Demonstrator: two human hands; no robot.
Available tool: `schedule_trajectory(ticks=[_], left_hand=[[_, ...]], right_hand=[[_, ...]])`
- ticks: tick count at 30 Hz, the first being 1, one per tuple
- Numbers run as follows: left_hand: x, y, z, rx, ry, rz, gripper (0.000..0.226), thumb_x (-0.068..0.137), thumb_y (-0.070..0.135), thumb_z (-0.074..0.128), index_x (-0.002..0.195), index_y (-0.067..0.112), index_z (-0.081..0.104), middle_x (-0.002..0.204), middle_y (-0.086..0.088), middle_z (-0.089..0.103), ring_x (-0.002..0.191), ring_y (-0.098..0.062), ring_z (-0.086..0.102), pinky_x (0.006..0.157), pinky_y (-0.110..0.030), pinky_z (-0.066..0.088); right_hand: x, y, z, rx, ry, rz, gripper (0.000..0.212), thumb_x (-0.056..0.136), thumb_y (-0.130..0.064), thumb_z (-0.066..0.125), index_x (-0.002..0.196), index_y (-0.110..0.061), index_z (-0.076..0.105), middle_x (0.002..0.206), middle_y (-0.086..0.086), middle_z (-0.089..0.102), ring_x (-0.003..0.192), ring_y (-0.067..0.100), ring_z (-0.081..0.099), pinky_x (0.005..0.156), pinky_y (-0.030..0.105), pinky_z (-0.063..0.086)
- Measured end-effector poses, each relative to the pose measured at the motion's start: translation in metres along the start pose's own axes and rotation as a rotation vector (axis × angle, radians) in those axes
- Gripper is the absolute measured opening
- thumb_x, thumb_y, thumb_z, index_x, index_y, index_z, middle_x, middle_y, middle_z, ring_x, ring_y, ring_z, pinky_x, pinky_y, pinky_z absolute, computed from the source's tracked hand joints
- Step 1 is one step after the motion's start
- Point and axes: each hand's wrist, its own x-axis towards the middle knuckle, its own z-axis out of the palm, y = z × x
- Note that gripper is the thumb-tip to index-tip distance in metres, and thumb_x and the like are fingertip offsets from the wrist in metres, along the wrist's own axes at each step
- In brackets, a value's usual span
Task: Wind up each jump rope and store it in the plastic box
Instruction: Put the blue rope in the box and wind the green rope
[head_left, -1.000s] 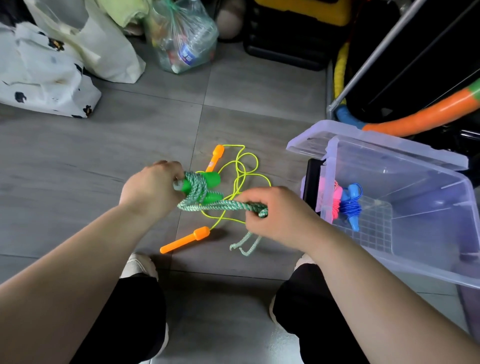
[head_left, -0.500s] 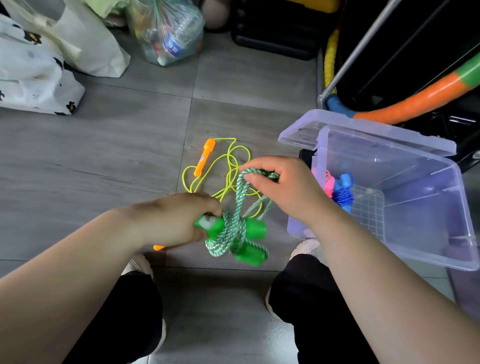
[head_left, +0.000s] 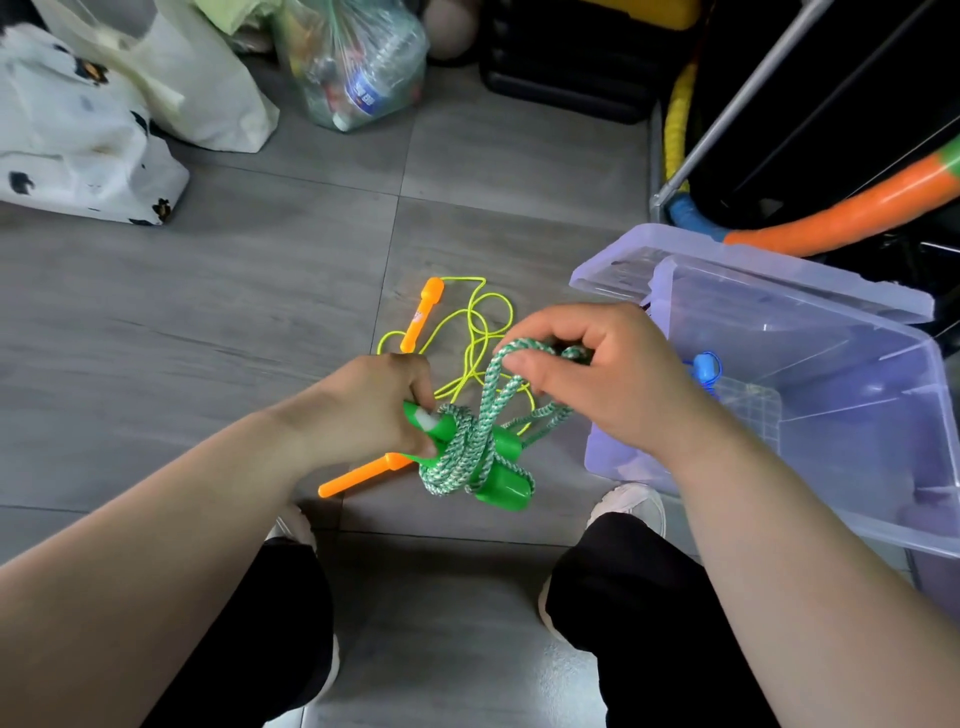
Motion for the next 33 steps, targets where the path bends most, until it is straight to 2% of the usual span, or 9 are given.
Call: schedule_trajectory(ticks=[6,11,16,19,22,26,29,31,33], left_hand=[[-0.004,0.011,0.003,-0.187,-0.155,0.037,0.037,0.061,0.008,0.081,0.065,0.025,0.048,0.068,0.015,0.061,0.039,-0.002,0.05,0.046,-0.015,0.042],[-0.019,0.022,-0.012,-0.553,-0.299,0.14,0.039,0.033,0.019,0.079,0.064,0.019,0.054,0.054,0.006,0.067,0.043,-0.008,0.055,0.043,-0.016,0.046],[-0.018,0.019,-0.018,-0.894,-0.156,0.119,0.03,0.031,0.013,0.073,0.057,0.017,0.057,0.051,-0.001,0.065,0.041,-0.01,0.058,0.039,-0.02,0.048],[-0.01,0.021,-0.016,-1.074,0.024,0.068,0.032,0.047,-0.004,0.072,0.064,0.011,0.049,0.048,0.002,0.063,0.04,-0.009,0.058,0.036,-0.018,0.046],[-0.001,0.018,-0.018,-1.179,0.247,-0.025,0.028,0.074,-0.01,0.059,0.066,0.011,0.044,0.048,0.006,0.064,0.041,-0.006,0.061,0.035,-0.015,0.044],[0.003,0.009,-0.023,-1.258,0.423,-0.088,0.024,0.081,-0.001,0.056,0.07,0.015,0.041,0.075,-0.006,0.062,0.045,-0.008,0.064,0.037,-0.014,0.043],[0.005,0.003,-0.029,-1.269,0.504,-0.096,0.023,0.082,0.001,0.055,0.071,0.016,0.041,0.075,-0.006,0.062,0.045,-0.008,0.064,0.039,-0.013,0.043],[0.005,0.002,-0.03,-1.29,0.523,-0.089,0.019,0.083,0.001,0.055,0.074,0.015,0.044,0.065,-0.001,0.066,0.046,-0.008,0.065,0.039,-0.013,0.043],[0.006,0.002,-0.029,-1.329,0.467,-0.077,0.013,0.084,0.001,0.052,0.093,0.011,0.051,0.074,-0.003,0.066,0.047,-0.008,0.065,0.04,-0.013,0.043]], right_hand=[[0.004,0.008,-0.007,0.077,0.132,0.025,0.028,0.081,-0.01,0.063,0.065,-0.033,0.059,0.046,-0.015,0.055,0.046,-0.004,0.049,0.053,0.008,0.04],[0.007,0.025,-0.014,0.141,0.19,0.151,0.025,0.084,-0.005,0.057,0.069,-0.025,0.06,0.04,-0.01,0.054,0.036,0.001,0.043,0.046,0.008,0.036],[0.005,0.034,-0.012,0.288,0.163,0.312,0.012,0.087,0.001,0.05,0.085,0.006,0.062,0.036,-0.007,0.053,0.034,-0.004,0.047,0.043,0.003,0.037],[0.005,0.036,0.004,0.174,0.05,0.441,0.035,0.089,0.005,0.042,0.056,-0.008,0.046,0.033,-0.007,0.046,0.028,-0.007,0.044,0.04,0.007,0.035],[0.009,0.04,0.028,0.033,-0.077,0.341,0.022,0.092,-0.005,0.041,0.073,-0.011,0.051,0.062,-0.006,0.059,0.045,0.0,0.047,0.05,0.014,0.036],[0.012,0.043,0.037,0.159,-0.144,0.401,0.022,0.095,-0.008,0.039,0.084,-0.017,0.056,0.093,0.003,0.064,0.064,0.006,0.049,0.055,0.016,0.047],[0.012,0.042,0.035,0.42,-0.098,0.462,0.02,0.092,-0.002,0.043,0.108,-0.002,0.055,0.086,0.005,0.062,0.065,0.001,0.059,0.052,0.016,0.052],[0.011,0.046,0.033,0.502,-0.088,0.464,0.021,0.089,0.005,0.044,0.105,-0.004,0.052,0.077,0.002,0.061,0.055,-0.003,0.061,0.05,0.015,0.05],[0.01,0.045,0.032,0.49,-0.102,0.448,0.026,0.084,0.012,0.041,0.093,-0.009,0.054,0.075,0.001,0.061,0.056,-0.002,0.061,0.056,0.012,0.05]])
